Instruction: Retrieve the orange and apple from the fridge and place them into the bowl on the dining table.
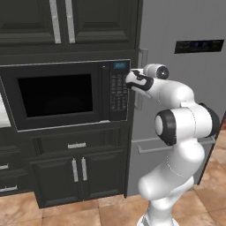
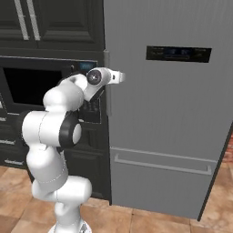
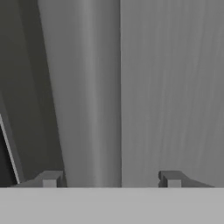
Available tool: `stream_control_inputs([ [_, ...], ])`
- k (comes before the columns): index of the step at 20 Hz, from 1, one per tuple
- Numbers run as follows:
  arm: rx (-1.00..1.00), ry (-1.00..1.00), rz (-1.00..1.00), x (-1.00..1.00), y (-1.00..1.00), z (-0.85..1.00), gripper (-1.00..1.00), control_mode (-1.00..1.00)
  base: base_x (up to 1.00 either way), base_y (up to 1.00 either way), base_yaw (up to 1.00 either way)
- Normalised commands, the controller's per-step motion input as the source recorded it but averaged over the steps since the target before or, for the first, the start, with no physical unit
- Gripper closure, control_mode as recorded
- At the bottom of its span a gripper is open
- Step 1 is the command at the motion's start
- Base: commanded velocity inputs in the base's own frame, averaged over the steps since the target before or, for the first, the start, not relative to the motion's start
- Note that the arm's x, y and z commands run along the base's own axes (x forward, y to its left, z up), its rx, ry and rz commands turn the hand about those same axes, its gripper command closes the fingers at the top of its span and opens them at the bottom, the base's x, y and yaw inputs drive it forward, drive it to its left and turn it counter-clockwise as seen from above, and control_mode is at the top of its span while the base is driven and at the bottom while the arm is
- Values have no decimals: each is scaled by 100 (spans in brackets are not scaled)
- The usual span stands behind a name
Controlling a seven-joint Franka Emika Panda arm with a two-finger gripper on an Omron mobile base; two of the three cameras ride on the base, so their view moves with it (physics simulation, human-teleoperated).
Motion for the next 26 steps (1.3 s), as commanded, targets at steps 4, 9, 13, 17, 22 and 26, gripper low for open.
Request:
stream_control_inputs([
  [4,0,11,0,16,0,3,100,-100,0,0,0],
  [9,0,10,0,-18,0,30,100,-100,0,0,0],
  [13,0,7,0,-45,0,37,100,-100,0,0,0],
  [17,0,3,0,-68,-11,33,100,-100,0,0,0],
  [22,10,0,0,-100,-86,28,100,-100,0,0,0],
  [26,18,3,-2,-100,-100,30,100,-100,0,0,0],
])
